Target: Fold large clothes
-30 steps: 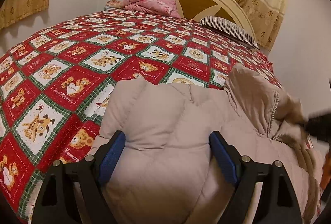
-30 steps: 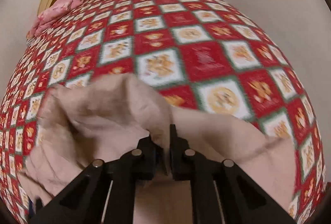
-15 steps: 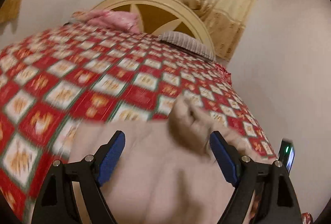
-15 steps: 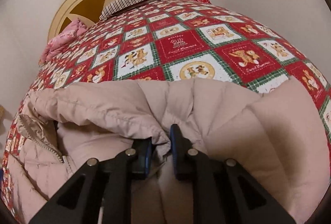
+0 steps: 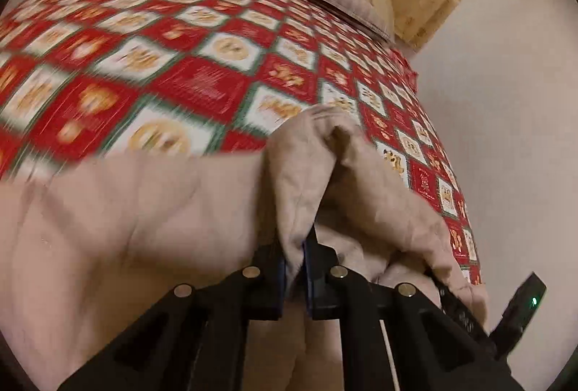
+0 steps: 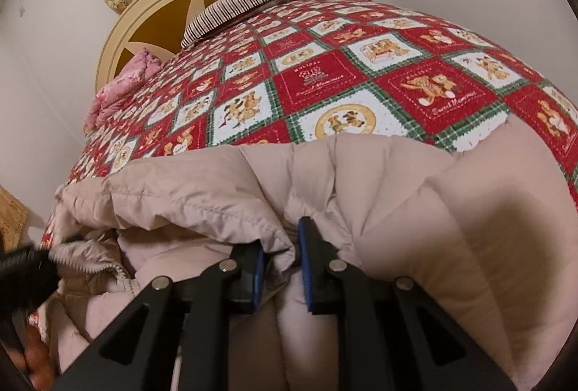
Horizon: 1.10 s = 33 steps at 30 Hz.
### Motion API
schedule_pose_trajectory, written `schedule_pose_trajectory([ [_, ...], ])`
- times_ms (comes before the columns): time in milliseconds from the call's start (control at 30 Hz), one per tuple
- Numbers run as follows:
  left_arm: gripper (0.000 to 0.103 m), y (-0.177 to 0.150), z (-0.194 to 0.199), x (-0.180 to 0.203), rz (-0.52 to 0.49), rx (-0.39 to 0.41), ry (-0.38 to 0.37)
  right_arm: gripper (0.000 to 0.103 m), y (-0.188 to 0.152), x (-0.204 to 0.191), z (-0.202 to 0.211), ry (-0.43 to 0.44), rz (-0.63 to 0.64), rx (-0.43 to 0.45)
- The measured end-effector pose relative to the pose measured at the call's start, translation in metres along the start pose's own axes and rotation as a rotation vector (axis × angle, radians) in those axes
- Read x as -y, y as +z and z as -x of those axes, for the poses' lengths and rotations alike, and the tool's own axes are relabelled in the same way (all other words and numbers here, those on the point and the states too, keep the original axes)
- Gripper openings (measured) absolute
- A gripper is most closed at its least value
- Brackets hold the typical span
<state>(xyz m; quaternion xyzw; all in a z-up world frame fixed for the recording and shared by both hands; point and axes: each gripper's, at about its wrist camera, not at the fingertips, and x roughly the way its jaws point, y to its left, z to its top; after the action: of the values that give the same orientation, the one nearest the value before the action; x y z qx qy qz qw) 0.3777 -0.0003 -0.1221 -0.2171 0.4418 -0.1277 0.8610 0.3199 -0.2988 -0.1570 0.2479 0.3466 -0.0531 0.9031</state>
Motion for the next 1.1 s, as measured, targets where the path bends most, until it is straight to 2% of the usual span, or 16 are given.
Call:
schedule_pose_trajectory([
  [67,0.008,-0.022,0.004,-0.013,0.036,0.009,0.047,0.017,0.000,0.001,0.000,0.006,-0.005,0.000],
  [167,0.008,-0.040,0.002,-0.020,-0.016,0.078,0.073,0.018,0.000,0.001,0.000,0.006,-0.002,-0.001],
  [233,0.008,-0.041,0.000,-0.017,-0.042,0.100,0.089,0.021,0.000,0.001,0.000,0.011,-0.001,-0.001],
  [367,0.008,-0.041,-0.002,-0.023,-0.037,0.114,0.073,0.037,-0.001,0.001,0.011,0.045,-0.020,0.007],
  [400,0.008,-0.042,-0.001,-0.025,-0.028,0.115,0.062,0.044,-0.001,0.002,0.024,0.049,-0.046,0.044],
  [467,0.008,-0.039,-0.001,-0.027,-0.023,0.117,0.057,0.044,-0.001,0.001,0.062,0.068,-0.085,0.202],
  [533,0.008,-0.037,-0.003,-0.025,-0.029,0.120,0.066,0.044,0.010,-0.016,0.081,0.039,-0.032,0.276],
  [600,0.008,-0.037,-0.004,-0.025,-0.032,0.121,0.068,0.042,0.027,-0.037,0.073,0.044,0.023,0.230],
  [700,0.008,-0.037,-0.003,-0.025,-0.026,0.120,0.059,0.042,0.051,-0.067,0.037,0.058,0.071,0.130],
  [800,0.008,-0.036,0.000,-0.030,0.002,0.126,0.018,0.041,0.040,-0.086,-0.015,0.074,0.169,-0.061],
  [833,0.008,-0.036,0.002,-0.032,0.008,0.130,0.007,0.041,0.023,-0.091,-0.033,0.040,0.251,-0.130],
  [867,0.008,-0.037,0.007,-0.030,0.008,0.148,0.001,0.041,0.012,-0.092,-0.042,0.012,0.315,-0.142],
  [900,0.008,-0.038,0.011,-0.029,0.003,0.162,0.015,0.041,0.001,-0.094,-0.042,-0.002,0.368,-0.109],
  [1000,0.008,-0.037,0.041,-0.017,-0.010,0.233,0.087,0.041,-0.003,-0.096,-0.039,-0.026,0.382,-0.083],
  [1100,0.008,-0.027,0.082,0.014,-0.082,0.355,0.059,0.042,-0.007,-0.096,-0.039,-0.034,0.395,-0.080],
])
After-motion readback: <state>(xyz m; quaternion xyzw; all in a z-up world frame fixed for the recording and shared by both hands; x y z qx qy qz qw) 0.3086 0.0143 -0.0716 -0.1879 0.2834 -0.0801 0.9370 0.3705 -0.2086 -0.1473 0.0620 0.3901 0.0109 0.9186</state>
